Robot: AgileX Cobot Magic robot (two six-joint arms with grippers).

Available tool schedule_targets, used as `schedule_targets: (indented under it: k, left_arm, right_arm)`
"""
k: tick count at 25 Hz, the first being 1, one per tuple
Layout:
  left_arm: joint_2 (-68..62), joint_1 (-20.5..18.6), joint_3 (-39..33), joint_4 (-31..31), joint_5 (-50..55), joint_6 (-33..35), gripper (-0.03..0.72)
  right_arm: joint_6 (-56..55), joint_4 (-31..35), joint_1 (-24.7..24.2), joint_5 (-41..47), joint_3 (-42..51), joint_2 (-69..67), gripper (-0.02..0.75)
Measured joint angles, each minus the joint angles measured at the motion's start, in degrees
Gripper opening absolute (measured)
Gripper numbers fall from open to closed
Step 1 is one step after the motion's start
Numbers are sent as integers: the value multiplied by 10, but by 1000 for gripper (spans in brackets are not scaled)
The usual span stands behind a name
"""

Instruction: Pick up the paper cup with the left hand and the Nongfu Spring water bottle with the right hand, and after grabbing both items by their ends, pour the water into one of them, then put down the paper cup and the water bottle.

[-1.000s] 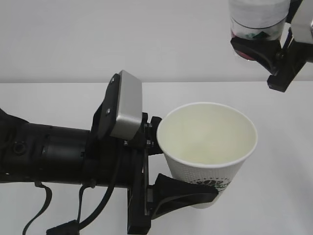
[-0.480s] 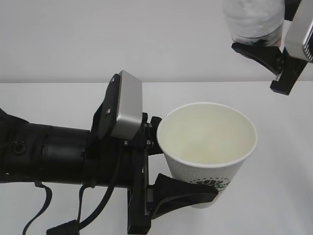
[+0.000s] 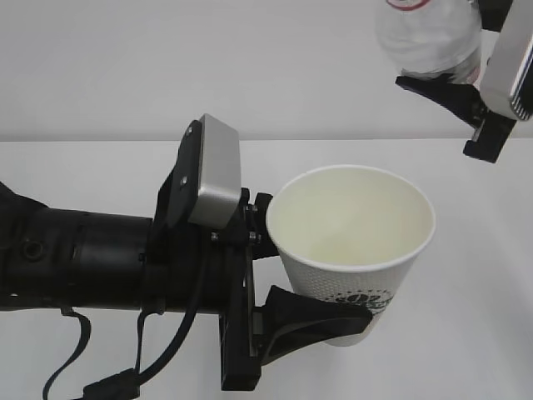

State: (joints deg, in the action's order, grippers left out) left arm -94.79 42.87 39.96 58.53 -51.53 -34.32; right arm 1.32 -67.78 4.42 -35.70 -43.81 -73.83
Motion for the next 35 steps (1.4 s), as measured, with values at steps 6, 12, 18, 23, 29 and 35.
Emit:
schedule_targets:
  k: [6,12,18,23,29,35]
  left_arm:
    - [0,0,0,-3,0,0,531]
    - [0,0,0,-5,0,0,531]
    - [0,0,0,-6,0,0,531]
    - [0,0,0,-7,0,0,531]
    - [0,0,0,-7,0,0,531]
    - [0,0,0,-7,0,0,528]
  right_arm:
    - [29,0,0,0,0,0,484]
    - [66,0,0,0,0,0,484]
    - [97,0,0,0,0,0,484]
    - [114,0,0,0,0,0,484]
    - [140,0,0,0,0,0,484]
    - [163,0,0,0,0,0,484]
